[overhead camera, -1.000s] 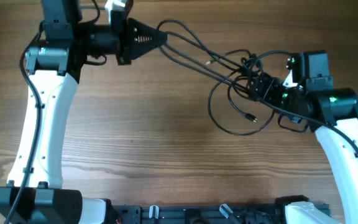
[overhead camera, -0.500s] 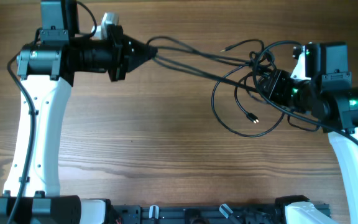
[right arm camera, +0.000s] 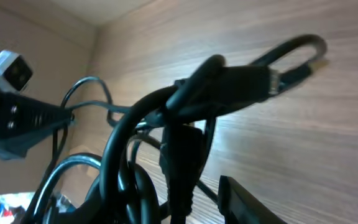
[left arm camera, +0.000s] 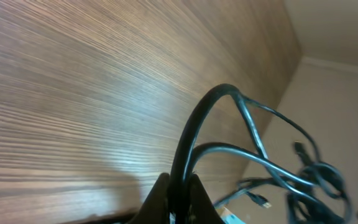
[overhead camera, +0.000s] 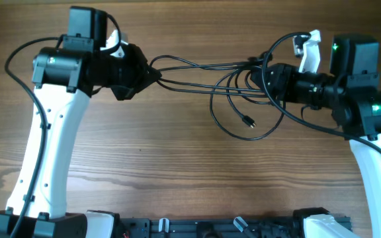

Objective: Untangle cables

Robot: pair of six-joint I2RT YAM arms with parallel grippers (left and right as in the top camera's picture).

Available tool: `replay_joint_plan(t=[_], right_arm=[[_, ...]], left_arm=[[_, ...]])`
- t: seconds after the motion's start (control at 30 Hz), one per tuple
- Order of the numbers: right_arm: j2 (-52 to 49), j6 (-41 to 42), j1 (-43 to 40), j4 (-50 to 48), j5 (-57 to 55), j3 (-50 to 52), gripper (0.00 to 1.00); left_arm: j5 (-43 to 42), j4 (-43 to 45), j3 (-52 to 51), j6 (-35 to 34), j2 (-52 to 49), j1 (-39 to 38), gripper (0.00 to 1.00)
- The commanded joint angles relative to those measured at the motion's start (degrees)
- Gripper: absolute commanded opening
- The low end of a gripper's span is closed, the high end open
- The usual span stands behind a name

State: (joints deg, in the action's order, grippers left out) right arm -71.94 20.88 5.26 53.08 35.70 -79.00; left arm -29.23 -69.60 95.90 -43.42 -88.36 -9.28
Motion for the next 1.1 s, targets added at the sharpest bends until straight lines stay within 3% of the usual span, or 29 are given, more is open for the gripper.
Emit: replay_joint_plan(t=[0.0,0.07,0.1,0.13,0.2,0.23,0.33,0.37,0.43,0.57,0.63,0.7,0.73,0.77,0.83,0.93,1.07], right_arm=[[1.7,12.7,-2.6,4.1,-19.1,-0.8,0.13],[1.7,17.0,-2.6,7.4,-30.0,-0.8,0.11],[1.7,17.6,-2.6,7.9,-31.1,-0.8,0.20],[2.0,16.6,-2.6,7.5,-26.1,-0.9,0.27],[2.7,10.0,-2.6,3.2,-9.9,-0.9,0.31],[3.2,9.2,-2.6,-0.2,-3.0,-0.9,0.38],[5.0,11.8,-2.6,-7.4,2.9,-0.9,0.48],[5.8,12.2,-2.6,-9.4,3.0,-0.9,0.67],[7.0,12.4,-2.6,-10.4,-1.6,-0.9,0.66],[7.1,18.1,-2.6,-1.1,-24.7,-0.9,0.66],[6.4,19.6,-2.6,3.0,-29.4,-0.9,0.68],[6.0,18.8,-2.6,3.8,-26.6,-0.9,0.71],[5.7,16.7,-2.6,3.4,-22.7,-0.9,0.71],[5.3,14.8,-2.6,2.6,-18.2,-0.9,0.73],[4.4,12.4,-2.6,2.0,-12.3,-0.9,0.77],[3.1,10.4,-2.6,2.2,-8.6,-0.9,0.80],[1.1,8.4,-2.6,2.2,-8.0,-0.8,0.83]], left_arm=[[31.2,-2.9,0.3,1.0,-0.6,0.1,0.04],[38.1,-6.0,0.3,-2.4,-0.6,-0.3,0.04],[42.2,-7.5,0.3,-5.1,-0.6,-0.2,0.04],[46.0,-8.5,0.3,-7.7,-0.6,-0.1,0.04],[47.1,-8.5,0.3,-8.3,-0.6,-0.1,0.04],[47.1,-8.6,0.3,-8.3,-0.6,-0.1,0.04],[48.6,-9.7,0.3,-8.3,-0.6,-0.1,0.04],[51.3,-10.8,0.3,-9.9,-0.6,-0.1,0.04],[55.1,-12.3,0.3,-13.3,-0.6,-0.1,0.04],[52.6,-12.3,0.3,-13.2,-0.6,-0.1,0.04],[51.8,-12.1,0.3,-13.2,-0.6,-0.1,0.04],[44.3,-9.5,0.3,-9.6,-0.6,-0.1,0.04],[36.6,-6.1,0.3,-3.2,-0.6,-0.1,0.04],[21.7,-0.6,0.3,7.1,-0.5,-0.1,0.04],[0.3,6.4,0.3,15.3,-0.5,-0.1,0.04],[-22.4,15.2,0.3,16.5,-0.5,-0.9,0.04],[-29.4,18.5,0.3,16.5,-0.2,-4.0,0.04]])
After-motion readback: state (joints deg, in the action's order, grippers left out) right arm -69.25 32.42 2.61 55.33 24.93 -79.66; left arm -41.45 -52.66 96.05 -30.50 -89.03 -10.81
